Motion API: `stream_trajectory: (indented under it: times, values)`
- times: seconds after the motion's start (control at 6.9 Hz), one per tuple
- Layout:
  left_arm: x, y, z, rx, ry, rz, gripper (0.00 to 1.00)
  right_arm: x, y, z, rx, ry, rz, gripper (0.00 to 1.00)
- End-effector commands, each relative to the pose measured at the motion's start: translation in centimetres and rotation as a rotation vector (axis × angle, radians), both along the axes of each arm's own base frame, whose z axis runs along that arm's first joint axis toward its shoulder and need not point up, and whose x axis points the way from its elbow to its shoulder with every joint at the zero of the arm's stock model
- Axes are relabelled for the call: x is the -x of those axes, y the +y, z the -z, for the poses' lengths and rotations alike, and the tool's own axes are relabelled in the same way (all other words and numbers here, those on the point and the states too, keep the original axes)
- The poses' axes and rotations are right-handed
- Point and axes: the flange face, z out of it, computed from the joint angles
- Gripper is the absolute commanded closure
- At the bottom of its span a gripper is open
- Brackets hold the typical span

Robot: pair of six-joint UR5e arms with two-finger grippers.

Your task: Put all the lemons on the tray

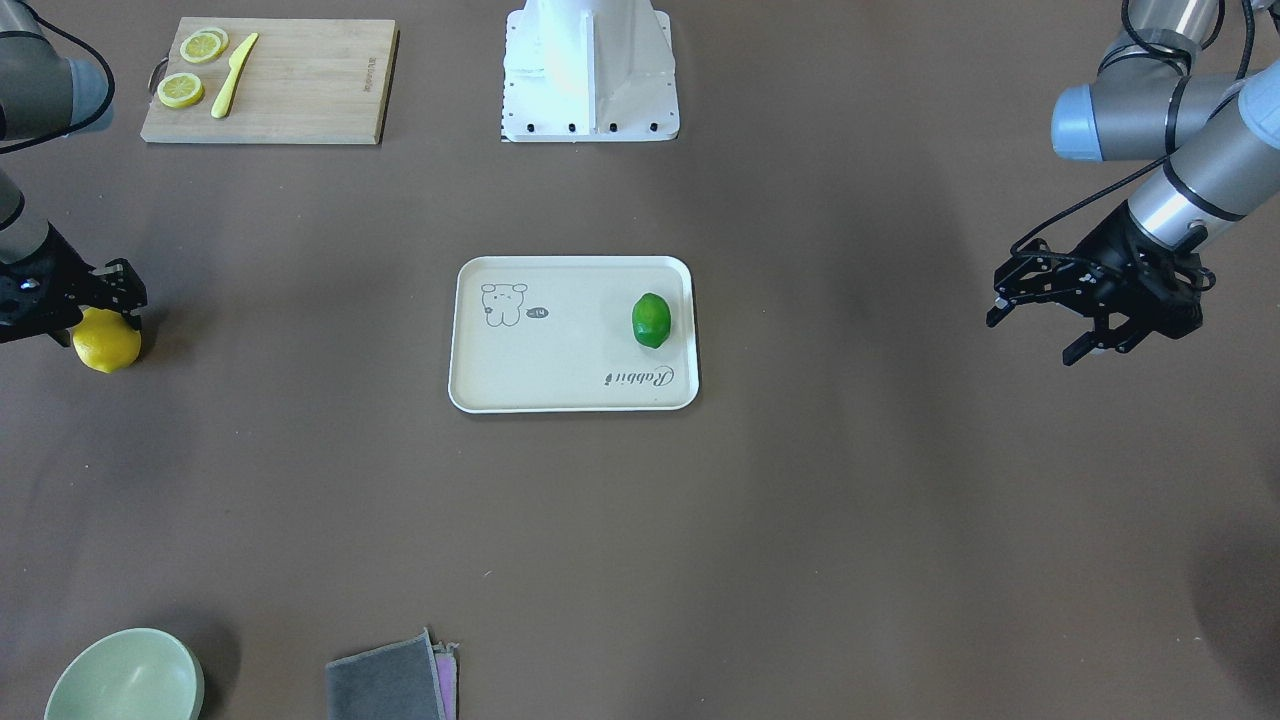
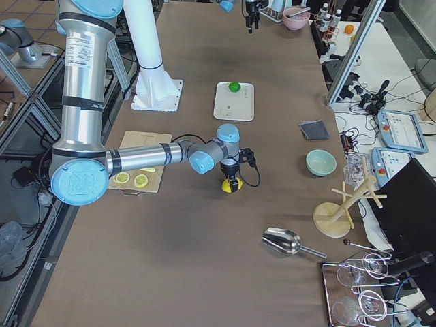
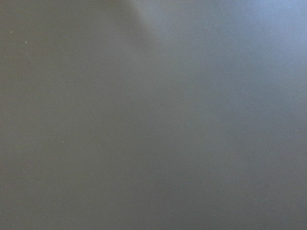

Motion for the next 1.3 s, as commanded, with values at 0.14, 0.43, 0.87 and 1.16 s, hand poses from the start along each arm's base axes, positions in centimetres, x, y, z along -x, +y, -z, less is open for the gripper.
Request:
stream_trajectory:
  times: [0.14,0.43,0.87,1.16]
  values:
    - [-0.2,0.0,-0.1,0.002,0.000,-0.003,0.02,1.7,-1.9,4.0,-0.046,-0.057,-0.007,1.00]
    - [-0.3,0.0,0.0,0.001,0.002,-0.003,0.02,7.1,-4.4,11.5,0.001,-0.169,-0.117,1.00]
    - [-0.3,-0.1,0.2,0.000,0.005,-0.004,0.02,20.5,-2.2,23.5,0.099,-0.302,-0.289,1.00]
    - [-0.3,0.0,0.2,-0.002,0.007,-0.005,0.02,28.1,0.5,31.4,0.141,-0.292,-0.378,1.00]
